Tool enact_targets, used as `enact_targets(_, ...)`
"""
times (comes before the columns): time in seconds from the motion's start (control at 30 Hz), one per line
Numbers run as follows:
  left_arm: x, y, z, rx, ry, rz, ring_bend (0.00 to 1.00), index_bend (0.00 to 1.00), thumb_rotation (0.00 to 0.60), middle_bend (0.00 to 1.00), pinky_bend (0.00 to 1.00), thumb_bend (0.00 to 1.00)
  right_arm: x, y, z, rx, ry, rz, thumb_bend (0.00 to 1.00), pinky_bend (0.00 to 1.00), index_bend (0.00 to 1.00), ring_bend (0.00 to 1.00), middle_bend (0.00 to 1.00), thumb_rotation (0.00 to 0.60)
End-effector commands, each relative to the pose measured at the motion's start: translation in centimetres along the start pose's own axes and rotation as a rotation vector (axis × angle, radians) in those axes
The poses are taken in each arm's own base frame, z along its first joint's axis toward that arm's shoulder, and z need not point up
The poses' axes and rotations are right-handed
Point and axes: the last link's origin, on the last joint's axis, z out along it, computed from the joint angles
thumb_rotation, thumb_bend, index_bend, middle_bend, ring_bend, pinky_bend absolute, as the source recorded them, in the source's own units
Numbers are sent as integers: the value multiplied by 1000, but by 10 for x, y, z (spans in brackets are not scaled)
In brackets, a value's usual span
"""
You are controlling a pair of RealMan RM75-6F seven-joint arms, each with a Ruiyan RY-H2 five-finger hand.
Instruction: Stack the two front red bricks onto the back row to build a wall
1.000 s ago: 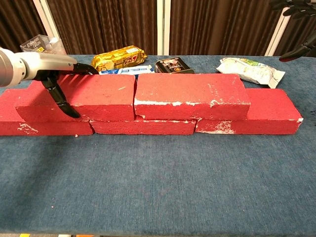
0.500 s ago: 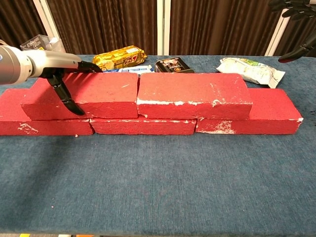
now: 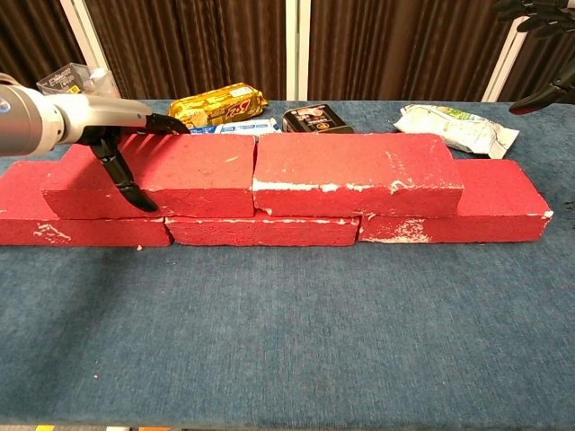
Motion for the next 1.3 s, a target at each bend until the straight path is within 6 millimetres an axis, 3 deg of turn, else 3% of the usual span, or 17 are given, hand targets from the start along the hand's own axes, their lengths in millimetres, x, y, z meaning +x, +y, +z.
enact_targets(0.03,0,0,-1,-4,-5,-3,0,54,600,17,96,154,0,0,0,1,0,0,0,0,0,0,0,600)
enact_targets(0.23,2,0,-2,-6,-10,-13,0,46,600,0,43,113,-1,-1,0,1,-1,0,0,0,0,0,0,600)
enact_targets(1.3,5,4,-5,-38,25,-47,0,0,600,0,14,43,1,4,-1,-13,5,3,0,0,0,0,0,600)
